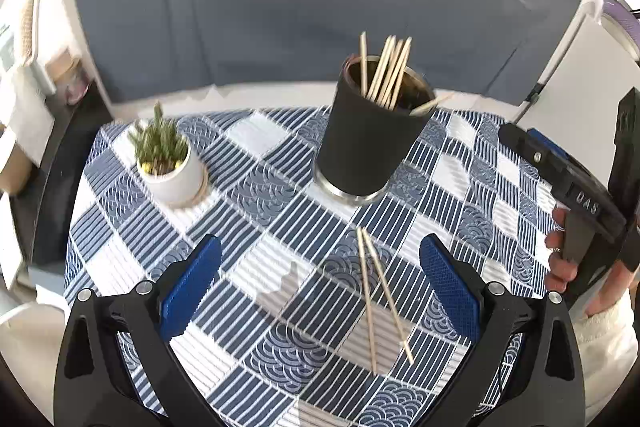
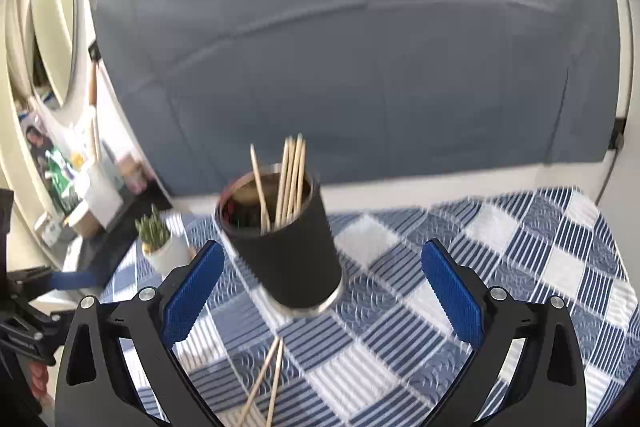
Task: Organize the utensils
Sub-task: 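Lower both open grippers toward the last sticks on the cloth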
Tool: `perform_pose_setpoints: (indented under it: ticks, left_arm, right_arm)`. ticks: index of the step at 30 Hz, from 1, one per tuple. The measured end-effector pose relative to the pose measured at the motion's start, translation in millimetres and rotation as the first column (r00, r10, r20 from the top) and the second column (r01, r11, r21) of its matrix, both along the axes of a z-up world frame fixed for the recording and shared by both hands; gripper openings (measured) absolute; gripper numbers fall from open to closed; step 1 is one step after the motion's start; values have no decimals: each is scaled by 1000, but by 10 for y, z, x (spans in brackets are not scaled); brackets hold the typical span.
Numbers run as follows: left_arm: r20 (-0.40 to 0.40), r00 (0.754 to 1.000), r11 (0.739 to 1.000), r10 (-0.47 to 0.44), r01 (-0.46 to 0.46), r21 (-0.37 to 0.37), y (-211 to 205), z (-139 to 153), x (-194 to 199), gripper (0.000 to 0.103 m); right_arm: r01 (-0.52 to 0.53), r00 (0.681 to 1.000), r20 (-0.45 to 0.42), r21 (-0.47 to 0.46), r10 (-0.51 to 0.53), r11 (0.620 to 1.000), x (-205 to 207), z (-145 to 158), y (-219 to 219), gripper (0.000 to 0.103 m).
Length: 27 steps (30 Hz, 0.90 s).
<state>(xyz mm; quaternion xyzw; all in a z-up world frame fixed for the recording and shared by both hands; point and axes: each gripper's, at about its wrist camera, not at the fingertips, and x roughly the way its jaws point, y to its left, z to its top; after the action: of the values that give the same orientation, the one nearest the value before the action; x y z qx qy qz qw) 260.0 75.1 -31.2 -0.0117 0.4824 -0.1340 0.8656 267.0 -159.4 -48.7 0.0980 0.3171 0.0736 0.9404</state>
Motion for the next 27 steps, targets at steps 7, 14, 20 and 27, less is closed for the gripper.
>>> perform_pose_setpoints:
  ticks: [7, 14, 20, 27]
  left_arm:
    - [-78, 994, 997, 79, -79, 4, 159, -347, -86, 97]
    - [-145, 986, 996, 80, -75, 40, 148, -655, -27, 97]
    - [-187, 980, 997, 61, -52, 52, 75, -840, 127, 97]
    - [-233, 972, 996, 36, -16, 87, -101, -1117, 211, 97]
  right_arm:
    - [-56, 987, -155, -75, 44, 996, -118, -583, 252, 95]
    - [-133, 951, -290, -77, 106, 988, -201, -1085, 468, 95]
    - [-177, 932, -341, -136, 122, 975, -205, -1273, 621, 95]
    - [-149, 916, -397, -202, 58, 968, -116, -1470, 551, 95]
